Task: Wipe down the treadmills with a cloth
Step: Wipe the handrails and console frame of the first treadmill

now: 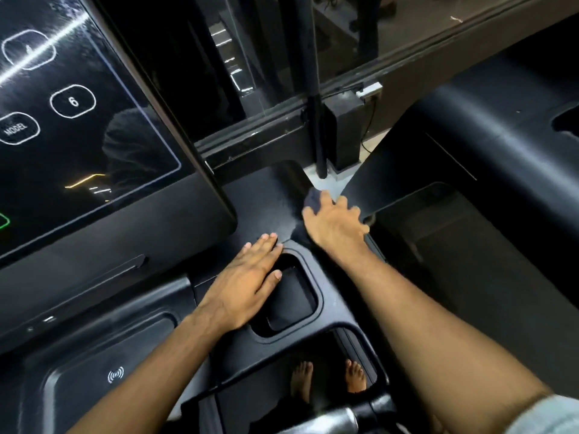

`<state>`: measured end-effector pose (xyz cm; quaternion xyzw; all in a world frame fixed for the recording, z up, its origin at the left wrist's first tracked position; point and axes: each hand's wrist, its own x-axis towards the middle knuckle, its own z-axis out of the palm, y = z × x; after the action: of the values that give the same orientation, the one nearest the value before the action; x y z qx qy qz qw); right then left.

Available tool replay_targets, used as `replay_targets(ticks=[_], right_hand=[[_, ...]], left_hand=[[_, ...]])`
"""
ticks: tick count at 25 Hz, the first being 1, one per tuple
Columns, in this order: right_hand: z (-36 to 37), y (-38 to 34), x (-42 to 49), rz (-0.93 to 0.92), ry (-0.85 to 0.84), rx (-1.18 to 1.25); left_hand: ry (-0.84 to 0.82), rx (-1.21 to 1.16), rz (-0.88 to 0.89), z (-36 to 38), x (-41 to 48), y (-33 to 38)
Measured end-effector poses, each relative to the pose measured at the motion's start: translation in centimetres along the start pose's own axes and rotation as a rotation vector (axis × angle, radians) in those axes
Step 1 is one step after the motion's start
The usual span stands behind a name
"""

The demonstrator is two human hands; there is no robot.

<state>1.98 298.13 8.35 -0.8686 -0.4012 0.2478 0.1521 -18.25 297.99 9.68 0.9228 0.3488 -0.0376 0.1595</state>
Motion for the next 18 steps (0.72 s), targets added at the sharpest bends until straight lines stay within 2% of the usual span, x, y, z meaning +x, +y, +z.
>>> replay_targets(ticks=[1,3,4,5,8,9,10,12,13,15,16,18], right_hand=[[0.3,0.5,-1.5,0.011,0.029,-0.039],[1.7,1.4,-5.9,-0.2,0.12,-0.157],[2.2,2.3,-7.3,-0.32,0.098,-0.199],[2.1,3.0,-7.7,-0.347,0.053,-0.192],[0.7,3.3,-8.0,0.009,0.033,-0.058],[1.3,3.3,-9.5,-0.019,0.091,-0.152],[2.4,3.4,-11.5,-0.128,0.144,-0.251],[3.5,4.9,-14.6,-0.271,0.127,-0.291],[3.1,5.5,-14.8,-0.218,0.1,-0.245],[2.3,5.8,-14.7,0.008,0.059,-0.171],[2.3,5.4,-15.1,0.056,0.061,-0.197],[2.9,4.6,-17.0,-0.041,0.094,-0.295]], left_hand=[[0.007,-0.006,-0.008,0.0,-0.4,-0.1],[0.0,-0.013,-0.016,-0.1,-1.2,-0.7],[-0.002,-0.008,-0.019,-0.2,-1.6,-0.9],[-0.007,0.001,-0.013,-0.3,-1.8,-1.1],[-0.014,0.027,0.019,-0.4,-1.9,-1.2],[-0.024,0.036,0.027,-0.4,-2.0,-1.2],[-0.03,0.044,0.035,-0.4,-2.1,-1.3],[-0.033,0.051,0.047,-0.4,-2.6,-1.9],[-0.031,0.047,0.056,-0.4,-3.0,-2.2],[-0.026,0.036,0.07,-0.3,-3.7,-2.9],[-0.023,0.03,0.078,-0.3,-4.1,-3.1],[-0.019,0.018,0.09,-0.3,-4.7,-3.4]])
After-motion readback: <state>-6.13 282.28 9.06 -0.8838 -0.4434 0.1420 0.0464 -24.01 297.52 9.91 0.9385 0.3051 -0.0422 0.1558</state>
